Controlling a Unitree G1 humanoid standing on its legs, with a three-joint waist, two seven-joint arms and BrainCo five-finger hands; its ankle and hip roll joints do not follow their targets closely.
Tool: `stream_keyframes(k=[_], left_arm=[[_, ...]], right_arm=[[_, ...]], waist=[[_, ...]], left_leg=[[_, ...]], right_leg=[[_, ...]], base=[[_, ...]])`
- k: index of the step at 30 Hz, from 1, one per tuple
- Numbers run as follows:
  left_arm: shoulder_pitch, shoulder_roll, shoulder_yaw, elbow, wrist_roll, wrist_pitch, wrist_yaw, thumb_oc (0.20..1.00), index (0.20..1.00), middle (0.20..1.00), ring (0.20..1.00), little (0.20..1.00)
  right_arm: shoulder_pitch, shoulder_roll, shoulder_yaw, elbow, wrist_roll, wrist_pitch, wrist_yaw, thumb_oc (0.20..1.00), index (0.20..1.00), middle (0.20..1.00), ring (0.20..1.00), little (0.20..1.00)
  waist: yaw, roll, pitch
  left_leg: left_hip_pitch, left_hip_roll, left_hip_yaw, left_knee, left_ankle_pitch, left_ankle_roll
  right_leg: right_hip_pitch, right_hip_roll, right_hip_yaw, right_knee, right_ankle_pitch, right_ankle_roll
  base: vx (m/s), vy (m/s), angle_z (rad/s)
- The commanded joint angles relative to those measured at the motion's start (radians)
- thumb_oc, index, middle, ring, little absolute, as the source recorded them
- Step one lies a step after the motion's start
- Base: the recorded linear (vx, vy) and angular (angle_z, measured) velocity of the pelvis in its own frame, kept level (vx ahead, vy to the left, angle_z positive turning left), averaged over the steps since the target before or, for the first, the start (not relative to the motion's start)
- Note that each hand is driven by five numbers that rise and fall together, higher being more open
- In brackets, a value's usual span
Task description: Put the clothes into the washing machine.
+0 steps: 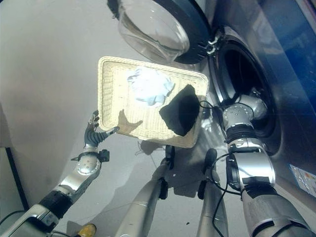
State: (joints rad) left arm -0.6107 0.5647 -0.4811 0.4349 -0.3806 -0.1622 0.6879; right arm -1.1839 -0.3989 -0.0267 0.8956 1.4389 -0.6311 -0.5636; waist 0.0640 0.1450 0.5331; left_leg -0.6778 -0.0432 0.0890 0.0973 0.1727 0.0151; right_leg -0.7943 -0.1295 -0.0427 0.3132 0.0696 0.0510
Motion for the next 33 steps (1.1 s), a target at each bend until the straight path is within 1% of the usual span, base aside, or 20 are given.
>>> stream_keyframes(k=[1, 2, 5, 8, 9, 12, 14, 15, 19, 22, 23, 24, 25, 27, 28, 29, 30, 31, 32, 33], left_arm=[[-0.108, -0.049, 0.096, 0.116, 0.052, 0.057, 0.052, 1.0, 1.0, 1.0, 1.0, 1.0], [-0.115, -0.051, 0.096, 0.125, 0.053, 0.061, 0.054, 1.0, 1.0, 1.0, 1.0, 1.0], [-0.225, -0.058, 0.112, 0.256, 0.046, 0.129, 0.071, 1.0, 1.0, 1.0, 1.0, 1.0], [-0.271, -0.053, 0.112, 0.302, 0.044, 0.173, 0.082, 1.0, 1.0, 1.0, 1.0, 1.0], [-0.327, -0.032, 0.119, 0.354, 0.051, 0.231, 0.097, 1.0, 1.0, 1.0, 1.0, 1.0], [-0.388, 0.007, 0.119, 0.397, 0.056, 0.294, 0.11, 1.0, 1.0, 1.0, 1.0, 1.0], [-0.398, 0.018, 0.114, 0.41, 0.054, 0.31, 0.114, 1.0, 1.0, 1.0, 1.0, 1.0], [-0.432, 0.05, 0.117, 0.438, 0.051, 0.36, 0.13, 1.0, 1.0, 1.0, 1.0, 1.0], [-0.476, 0.093, 0.119, 0.498, 0.029, 0.419, 0.159, 1.0, 1.0, 1.0, 1.0, 1.0], [-0.493, 0.115, 0.118, 0.531, 0.028, 0.446, 0.168, 1.0, 1.0, 1.0, 1.0, 1.0], [-0.511, 0.133, 0.117, 0.562, 0.025, 0.485, 0.168, 1.0, 1.0, 1.0, 1.0, 1.0], [-0.521, 0.141, 0.113, 0.579, 0.03, 0.5, 0.166, 1.0, 1.0, 1.0, 1.0, 1.0], [-0.543, 0.161, 0.094, 0.609, 0.043, 0.568, 0.161, 1.0, 1.0, 1.0, 1.0, 1.0], [-0.553, 0.171, 0.072, 0.626, 0.068, 0.63, 0.146, 1.0, 1.0, 1.0, 1.0, 1.0], [-0.56, 0.177, 0.051, 0.635, 0.08, 0.687, 0.143, 1.0, 1.0, 1.0, 1.0, 1.0], [-0.56, 0.18, 0.046, 0.641, 0.09, 0.705, 0.135, 1.0, 1.0, 1.0, 1.0, 1.0], [-0.568, 0.191, 0.023, 0.658, 0.124, 0.767, 0.108, 1.0, 1.0, 1.0, 1.0, 1.0], [-0.575, 0.201, 0.004, 0.671, 0.124, 0.787, 0.096, 1.0, 1.0, 1.0, 1.0, 1.0], [-0.577, 0.207, -0.008, 0.681, 0.134, 0.801, 0.079, 0.595, 0.595, 0.595, 0.595, 0.595], [-0.579, 0.209, -0.013, 0.685, 0.138, 0.806, 0.069, 0.517, 0.517, 0.517, 0.517, 0.517]], right_arm=[[0.142, -0.09, 0.052, -0.116, -0.141, 0.09, 0.128, 1.0, 1.0, 1.0, 1.0, 1.0], [0.148, -0.085, 0.054, -0.123, -0.155, 0.098, 0.129, 1.0, 1.0, 1.0, 1.0, 1.0], [0.224, -0.042, 0.104, -0.192, -0.268, 0.158, 0.141, 1.0, 1.0, 1.0, 1.0, 1.0], [0.264, -0.025, 0.124, -0.216, -0.309, 0.179, 0.157, 1.0, 1.0, 1.0, 1.0, 1.0], [0.313, -0.015, 0.171, -0.256, -0.368, 0.201, 0.168, 1.0, 1.0, 1.0, 1.0, 1.0], [0.375, -0.007, 0.224, -0.305, -0.438, 0.241, 0.225, 1.0, 1.0, 1.0, 1.0, 1.0], [0.405, -0.002, 0.245, -0.325, -0.473, 0.251, 0.239, 1.0, 1.0, 1.0, 1.0, 1.0], [0.463, -0.008, 0.29, -0.38, -0.514, 0.275, 0.271, 1.0, 1.0, 1.0, 1.0, 1.0], [0.55, -0.011, 0.335, -0.419, -0.512, 0.28, 0.35, 1.0, 1.0, 1.0, 1.0, 1.0], [0.594, -0.008, 0.349, -0.443, -0.507, 0.281, 0.379, 1.0, 1.0, 1.0, 1.0, 1.0], [0.624, -0.007, 0.356, -0.464, -0.503, 0.279, 0.394, 1.0, 1.0, 1.0, 1.0, 1.0], [0.636, -0.006, 0.359, -0.475, -0.502, 0.275, 0.397, 1.0, 1.0, 1.0, 1.0, 1.0], [0.665, -0.004, 0.363, -0.492, -0.49, 0.265, 0.411, 1.0, 1.0, 1.0, 1.0, 1.0], [0.685, -0.001, 0.365, -0.503, -0.483, 0.254, 0.417, 1.0, 1.0, 1.0, 1.0, 1.0], [0.697, 0.0, 0.362, -0.515, -0.476, 0.252, 0.419, 1.0, 1.0, 1.0, 1.0, 1.0], [0.702, 0.001, 0.362, -0.522, -0.475, 0.25, 0.419, 1.0, 1.0, 1.0, 1.0, 1.0], [0.712, -0.001, 0.361, -0.532, -0.475, 0.24, 0.421, 1.0, 1.0, 1.0, 1.0, 1.0], [0.713, -0.007, 0.361, -0.538, -0.478, 0.238, 0.419, 1.0, 1.0, 1.0, 1.0, 1.0], [0.717, -0.012, 0.362, -0.544, -0.481, 0.233, 0.419, 1.0, 1.0, 1.0, 1.0, 1.0], [0.719, -0.013, 0.362, -0.546, -0.48, 0.233, 0.419, 1.0, 1.0, 1.0, 1.0, 1.0]], waist=[[-0.074, 0.034, -0.013], [-0.077, 0.031, -0.013], [-0.121, -0.003, -0.013], [-0.139, -0.021, -0.013], [-0.165, -0.046, -0.013], [-0.197, -0.074, -0.013], [-0.205, -0.082, -0.013], [-0.23, -0.1, -0.013], [-0.264, -0.119, -0.013], [-0.283, -0.127, -0.013], [-0.299, -0.133, -0.013], [-0.305, -0.137, -0.013], [-0.321, -0.147, -0.013], [-0.329, -0.155, -0.013], [-0.337, -0.162, -0.013], [-0.339, -0.165, -0.013], [-0.347, -0.173, -0.013], [-0.353, -0.177, -0.013], [-0.359, -0.179, -0.013], [-0.361, -0.18, -0.013]], left_leg=[[-0.045, -0.006, -0.047, 0.09, -0.054, -0.079], [-0.047, -0.006, -0.045, 0.094, -0.056, -0.079], [-0.062, -0.005, -0.019, 0.134, -0.078, -0.08], [-0.069, -0.003, -0.008, 0.155, -0.099, -0.08], [-0.083, 0.002, 0.011, 0.175, -0.114, -0.08], [-0.112, 0.006, 0.027, 0.2, -0.127, -0.079], [-0.112, 0.008, 0.03, 0.218, -0.147, -0.079], [-0.128, 0.012, 0.044, 0.244, -0.169, -0.078], [-0.143, 0.015, 0.066, 0.272, -0.193, -0.077], [-0.148, 0.014, 0.081, 0.291, -0.209, -0.076], [-0.154, 0.013, 0.092, 0.308, -0.224, -0.075], [-0.157, 0.014, 0.096, 0.316, -0.23, -0.074], [-0.168, 0.012, 0.101, 0.344, -0.25, -0.074], [-0.176, 0.012, 0.104, 0.361, -0.263, -0.073], [-0.179, 0.009, 0.107, 0.372, -0.273, -0.07], [-0.179, 0.009, 0.109, 0.375, -0.277, -0.069], [-0.182, 0.006, 0.114, 0.384, -0.288, -0.066], [-0.186, 0.004, 0.118, 0.393, -0.295, -0.065], [-0.188, 0.002, 0.122, 0.401, -0.303, -0.063], [-0.188, 0.002, 0.124, 0.404, -0.306, -0.063]], right_leg=[[-0.03, 0.128, -0.014, 0.034, -0.051, -0.033], [-0.032, 0.128, -0.012, 0.033, -0.05, -0.033], [-0.044, 0.126, 0.003, 0.015, -0.035, -0.03], [-0.048, 0.125, 0.009, 0.005, -0.034, -0.025], [-0.059, 0.122, 0.016, -0.019, -0.016, -0.022], [-0.085, 0.116, 0.031, -0.05, 0.014, -0.018], [-0.085, 0.119, 0.036, -0.05, 0.009, -0.017], [-0.099, 0.117, 0.049, -0.061, 0.019, -0.013], [-0.117, 0.113, 0.07, -0.081, 0.036, -0.008], [-0.125, 0.109, 0.082, -0.091, 0.046, -0.003], [-0.134, 0.105, 0.09, -0.098, 0.054, 0.001], [-0.14, 0.104, 0.093, -0.1, 0.059, 0.002], [-0.151, 0.097, 0.101, -0.105, 0.069, 0.006], [-0.159, 0.094, 0.107, -0.106, 0.075, 0.008], [-0.163, 0.091, 0.112, -0.11, 0.083, 0.01], [-0.164, 0.091, 0.115, -0.113, 0.085, 0.012], [-0.17, 0.092, 0.123, -0.119, 0.094, 0.013], [-0.177, 0.09, 0.129, -0.123, 0.102, 0.015], [-0.183, 0.089, 0.135, -0.123, 0.108, 0.016], [-0.185, 0.088, 0.137, -0.123, 0.109, 0.017]], base=[[-0.03, 0.129, -0.12], [-0.02, 0.124, -0.13], [-0.03, 0.099, -0.2], [-0.02, 0.06, -0.2], [-0.03, 0.1, -0.2], [-0.05, 0.075, -0.1], [0.0, 0.089, -0.13], [-0.02, 0.127, -0.12], [-0.03, 0.122, -0.14], [-0.02, 0.144, -0.06], [-0.02, 0.135, -0.04], [-0.02, 0.196, -0.11], [0.0, 0.126, -0.13], [0.01, 0.104, -0.13], [0.0, 0.081, -0.1], [0.0, 0.103, -0.06], [-0.01, 0.09, -0.02], [0.0, 0.105, -0.02], [0.0, 0.071, -0.05], [0.0, 0.067, -0.05]])
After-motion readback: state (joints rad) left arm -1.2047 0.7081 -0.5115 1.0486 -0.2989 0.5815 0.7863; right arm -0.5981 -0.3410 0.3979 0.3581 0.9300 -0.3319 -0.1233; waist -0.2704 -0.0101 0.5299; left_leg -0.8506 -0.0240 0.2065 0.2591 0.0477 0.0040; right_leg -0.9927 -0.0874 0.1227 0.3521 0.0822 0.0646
